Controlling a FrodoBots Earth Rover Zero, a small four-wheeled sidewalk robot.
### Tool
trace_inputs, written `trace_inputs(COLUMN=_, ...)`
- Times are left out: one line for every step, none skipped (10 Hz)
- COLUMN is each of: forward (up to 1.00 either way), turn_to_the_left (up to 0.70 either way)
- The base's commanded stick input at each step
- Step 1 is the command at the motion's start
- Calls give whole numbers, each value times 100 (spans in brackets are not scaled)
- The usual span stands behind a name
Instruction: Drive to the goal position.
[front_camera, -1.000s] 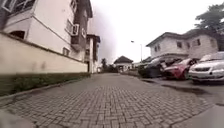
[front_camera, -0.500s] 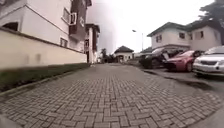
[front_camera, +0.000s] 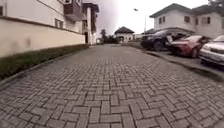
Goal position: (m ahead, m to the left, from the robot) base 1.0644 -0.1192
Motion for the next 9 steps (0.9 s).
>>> trace_inputs(forward=50, turn_to_the_left=0)
trace_inputs(forward=50, turn_to_the_left=0)
trace_inputs(forward=50, turn_to_the_left=0)
trace_inputs(forward=50, turn_to_the_left=0)
trace_inputs(forward=50, turn_to_the_left=0)
trace_inputs(forward=50, turn_to_the_left=0)
trace_inputs(forward=50, turn_to_the_left=0)
trace_inputs(forward=50, turn_to_the_left=0)
trace_inputs(forward=50, turn_to_the_left=0)
